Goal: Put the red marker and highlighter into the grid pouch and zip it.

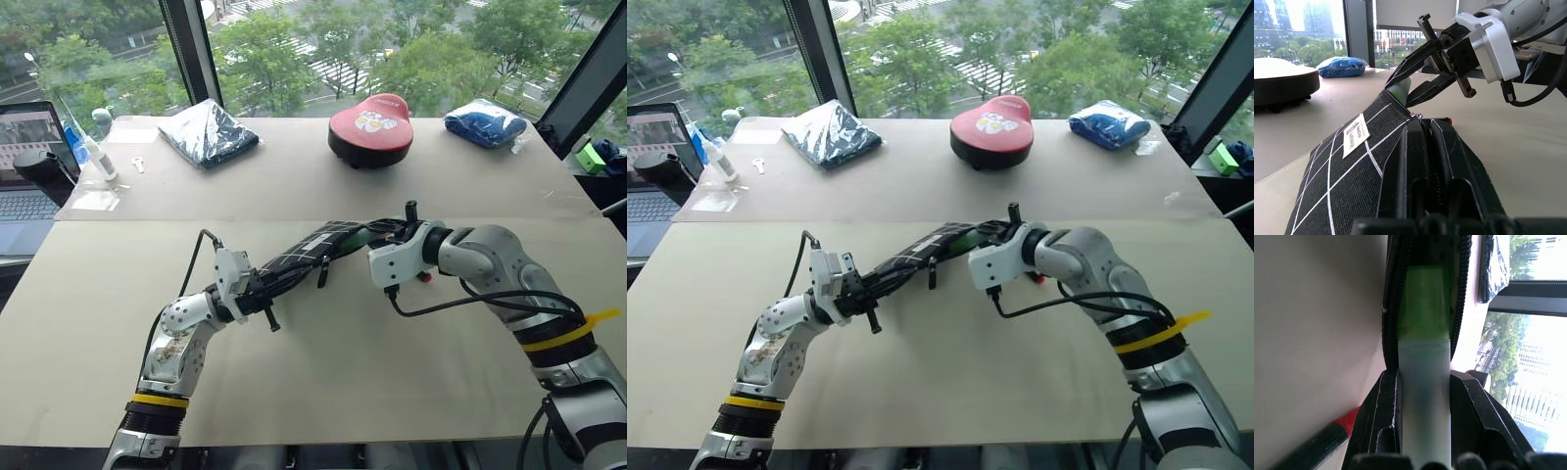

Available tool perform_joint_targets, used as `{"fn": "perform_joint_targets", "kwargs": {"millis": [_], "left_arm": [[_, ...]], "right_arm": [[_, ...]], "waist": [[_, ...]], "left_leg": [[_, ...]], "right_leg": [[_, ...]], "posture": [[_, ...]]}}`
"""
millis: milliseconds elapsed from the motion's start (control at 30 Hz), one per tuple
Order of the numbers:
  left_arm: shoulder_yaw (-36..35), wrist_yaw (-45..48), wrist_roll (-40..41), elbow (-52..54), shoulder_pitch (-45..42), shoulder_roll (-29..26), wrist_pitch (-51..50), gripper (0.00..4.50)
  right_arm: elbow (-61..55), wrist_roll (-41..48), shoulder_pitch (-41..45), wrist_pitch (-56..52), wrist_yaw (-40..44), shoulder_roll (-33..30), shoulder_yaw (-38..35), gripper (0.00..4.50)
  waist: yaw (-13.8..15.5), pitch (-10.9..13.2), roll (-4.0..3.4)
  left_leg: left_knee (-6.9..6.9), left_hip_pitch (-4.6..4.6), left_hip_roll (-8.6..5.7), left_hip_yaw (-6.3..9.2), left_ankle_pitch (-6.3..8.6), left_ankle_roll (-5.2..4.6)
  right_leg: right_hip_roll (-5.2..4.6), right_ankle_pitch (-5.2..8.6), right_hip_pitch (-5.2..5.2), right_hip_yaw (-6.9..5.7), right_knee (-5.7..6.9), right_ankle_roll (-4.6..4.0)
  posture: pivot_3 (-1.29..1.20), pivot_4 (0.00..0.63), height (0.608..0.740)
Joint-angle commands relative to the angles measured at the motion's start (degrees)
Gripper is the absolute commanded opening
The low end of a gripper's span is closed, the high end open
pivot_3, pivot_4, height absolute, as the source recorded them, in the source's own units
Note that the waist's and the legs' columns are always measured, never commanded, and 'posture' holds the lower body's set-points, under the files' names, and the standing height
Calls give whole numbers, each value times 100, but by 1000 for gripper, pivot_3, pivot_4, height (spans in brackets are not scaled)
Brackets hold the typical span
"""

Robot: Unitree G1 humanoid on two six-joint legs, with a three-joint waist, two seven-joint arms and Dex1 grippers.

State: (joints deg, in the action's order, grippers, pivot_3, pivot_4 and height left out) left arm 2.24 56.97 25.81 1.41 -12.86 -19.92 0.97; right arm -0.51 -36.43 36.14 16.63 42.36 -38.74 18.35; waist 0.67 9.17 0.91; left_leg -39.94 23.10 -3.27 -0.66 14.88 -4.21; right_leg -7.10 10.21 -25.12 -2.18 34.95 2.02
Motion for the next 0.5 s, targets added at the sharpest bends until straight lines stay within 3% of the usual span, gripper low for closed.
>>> {"fn": "perform_joint_targets", "kwargs": {"millis": [33, 500], "left_arm": [[-19, 12, 72, 223, -14, 50, 110, 0], [-112, -2, 125, 279, 59, 19, 77, 0]], "right_arm": [[-123, 141, 109, 152, -300, 262, 17, 987], [1384, 422, 467, 2341, -1465, 529, 301, 987]], "waist": [[-10, 0, 0], [-49, 0, 0]], "left_leg": [[0, -1, 1, 0, 0, 0], [6, -4, 0, 0, -5, 8]], "right_leg": [[0, 0, 0, 0, 0, 0], [2, 0, -1, 0, 1, 0]], "posture": [[0, 150, 740], [0, 150, 740]]}}
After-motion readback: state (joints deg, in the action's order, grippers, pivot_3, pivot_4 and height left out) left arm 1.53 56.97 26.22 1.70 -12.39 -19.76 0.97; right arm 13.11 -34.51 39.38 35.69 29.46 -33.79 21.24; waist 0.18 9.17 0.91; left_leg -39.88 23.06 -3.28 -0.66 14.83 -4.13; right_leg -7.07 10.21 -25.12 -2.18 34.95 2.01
